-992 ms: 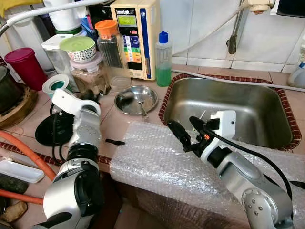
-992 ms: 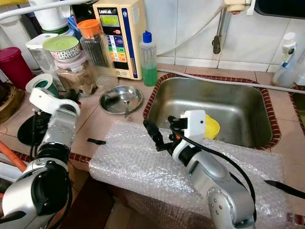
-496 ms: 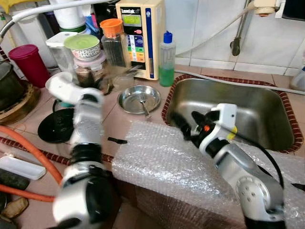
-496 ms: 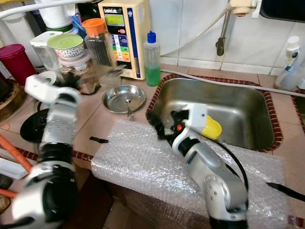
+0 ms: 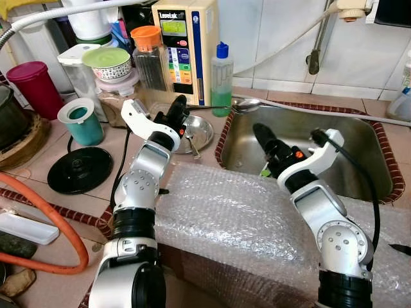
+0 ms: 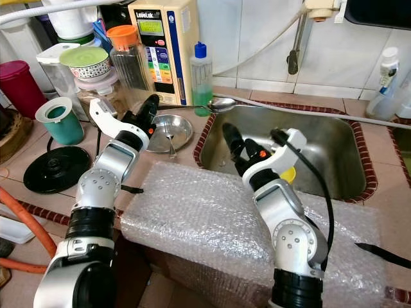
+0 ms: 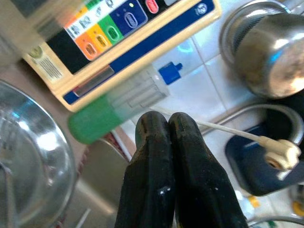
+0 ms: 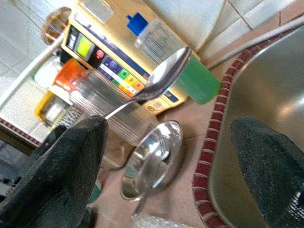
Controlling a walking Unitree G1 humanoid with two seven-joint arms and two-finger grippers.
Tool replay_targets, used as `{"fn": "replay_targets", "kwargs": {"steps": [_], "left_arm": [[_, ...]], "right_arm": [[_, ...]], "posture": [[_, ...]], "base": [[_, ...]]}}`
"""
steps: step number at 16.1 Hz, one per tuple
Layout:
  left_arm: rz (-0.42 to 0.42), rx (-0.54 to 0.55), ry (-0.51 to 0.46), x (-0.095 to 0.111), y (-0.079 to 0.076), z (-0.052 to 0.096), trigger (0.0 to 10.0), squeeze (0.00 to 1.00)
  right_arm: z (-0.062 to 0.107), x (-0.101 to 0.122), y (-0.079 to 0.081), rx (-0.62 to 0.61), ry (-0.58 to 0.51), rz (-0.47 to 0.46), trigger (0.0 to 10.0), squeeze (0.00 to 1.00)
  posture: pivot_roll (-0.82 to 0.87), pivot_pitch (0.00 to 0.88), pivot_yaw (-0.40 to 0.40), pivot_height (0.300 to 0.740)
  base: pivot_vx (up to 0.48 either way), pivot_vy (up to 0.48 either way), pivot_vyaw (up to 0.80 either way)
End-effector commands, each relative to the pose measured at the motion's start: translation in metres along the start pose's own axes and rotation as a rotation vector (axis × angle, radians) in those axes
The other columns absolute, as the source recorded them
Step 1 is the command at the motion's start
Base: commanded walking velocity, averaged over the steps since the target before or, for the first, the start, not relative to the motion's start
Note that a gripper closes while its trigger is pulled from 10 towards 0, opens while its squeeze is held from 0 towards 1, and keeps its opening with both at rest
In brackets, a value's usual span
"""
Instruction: Kitchen organization
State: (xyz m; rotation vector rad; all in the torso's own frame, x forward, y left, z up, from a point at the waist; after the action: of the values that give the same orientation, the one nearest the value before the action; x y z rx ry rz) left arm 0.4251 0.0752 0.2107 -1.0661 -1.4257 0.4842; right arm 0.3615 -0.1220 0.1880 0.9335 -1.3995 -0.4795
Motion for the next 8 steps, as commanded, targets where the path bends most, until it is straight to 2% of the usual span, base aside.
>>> {"fn": "replay_targets", "kwargs": {"steps": [1, 4, 6, 8], "left_arm": [[0.144, -0.064, 0.070, -0.044, -0.025, 0.003, 0.0, 0.00], [0.203, -0.137, 0.127, -0.054, -0.041, 0.009, 0.0, 0.00], [0.226, -0.181, 0.181, -0.065, -0.051, 0.014, 0.0, 0.00], [0.240, -0.189, 0.206, -0.071, -0.054, 0.017, 0.0, 0.00]], "right_arm": [[-0.002, 0.007, -0.002, 0.005, -0.022, -0.026, 10.0, 0.00], [-0.006, 0.012, -0.007, 0.000, -0.035, -0.026, 10.0, 0.00], [-0.012, 0.018, 0.000, 0.042, -0.051, -0.047, 10.0, 0.00], [-0.015, 0.022, 0.006, 0.085, -0.064, -0.057, 10.0, 0.00]], "posture": [[-0.09, 0.000, 0.100, 0.740], [-0.09, 0.000, 0.096, 0.740], [-0.09, 0.000, 0.094, 0.740], [-0.09, 0.000, 0.088, 0.740]], "base": [[0.000, 0.000, 0.00], [0.000, 0.000, 0.00], [0.000, 0.000, 0.00], [0.000, 0.000, 0.00]]}}
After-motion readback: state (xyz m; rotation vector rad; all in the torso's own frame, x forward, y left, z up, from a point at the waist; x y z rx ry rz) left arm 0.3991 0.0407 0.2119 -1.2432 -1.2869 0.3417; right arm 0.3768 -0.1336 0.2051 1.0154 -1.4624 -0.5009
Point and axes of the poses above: a point about 5 cm out from each wrist's last joint towards the gripper, its own z axis pointing back from the gripper into the wrist, its own x axis along the axis of the wrist's last joint, y = z × x, the point moved 6 cm from there along -z, pointing out of the wrist towards the gripper, and after that the axes turned 6 degrees about -z, right-handed, at the moved point
